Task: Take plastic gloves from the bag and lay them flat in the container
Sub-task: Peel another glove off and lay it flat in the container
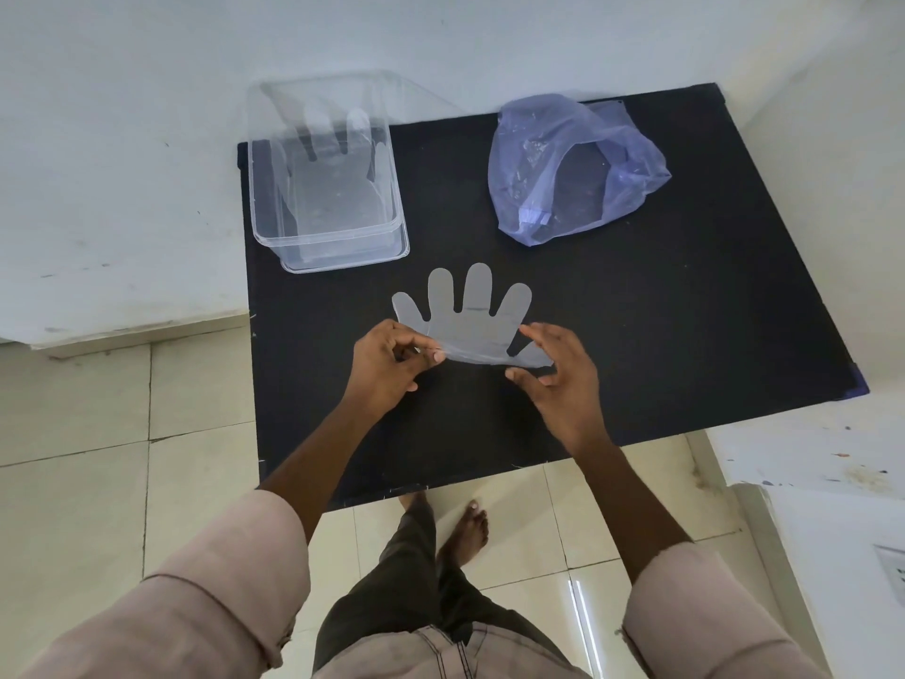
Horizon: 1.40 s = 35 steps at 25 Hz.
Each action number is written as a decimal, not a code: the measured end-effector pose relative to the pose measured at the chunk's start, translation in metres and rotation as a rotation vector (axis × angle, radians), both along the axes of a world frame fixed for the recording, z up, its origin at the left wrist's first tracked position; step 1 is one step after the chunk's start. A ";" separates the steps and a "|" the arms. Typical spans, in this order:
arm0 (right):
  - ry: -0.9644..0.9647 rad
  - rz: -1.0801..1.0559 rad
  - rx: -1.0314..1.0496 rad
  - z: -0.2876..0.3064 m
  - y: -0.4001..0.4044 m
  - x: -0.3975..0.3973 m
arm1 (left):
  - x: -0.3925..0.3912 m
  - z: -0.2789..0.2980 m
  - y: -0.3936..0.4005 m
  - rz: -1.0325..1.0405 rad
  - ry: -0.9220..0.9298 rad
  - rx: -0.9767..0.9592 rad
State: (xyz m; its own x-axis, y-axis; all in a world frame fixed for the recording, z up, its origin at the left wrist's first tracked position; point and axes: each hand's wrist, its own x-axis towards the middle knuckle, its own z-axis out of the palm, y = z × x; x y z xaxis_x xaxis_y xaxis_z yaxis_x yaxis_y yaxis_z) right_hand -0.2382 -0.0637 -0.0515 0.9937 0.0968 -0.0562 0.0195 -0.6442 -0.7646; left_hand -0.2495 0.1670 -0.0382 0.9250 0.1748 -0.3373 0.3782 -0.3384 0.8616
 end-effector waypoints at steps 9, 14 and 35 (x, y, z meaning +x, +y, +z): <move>0.156 -0.081 0.237 0.019 0.009 0.021 | 0.006 0.006 -0.004 0.025 -0.017 -0.121; 0.223 -0.091 0.262 0.026 0.008 0.024 | 0.009 0.007 -0.004 0.033 -0.035 -0.249; 0.379 0.009 0.465 0.129 0.051 0.086 | 0.055 0.105 0.024 0.117 -0.016 -0.455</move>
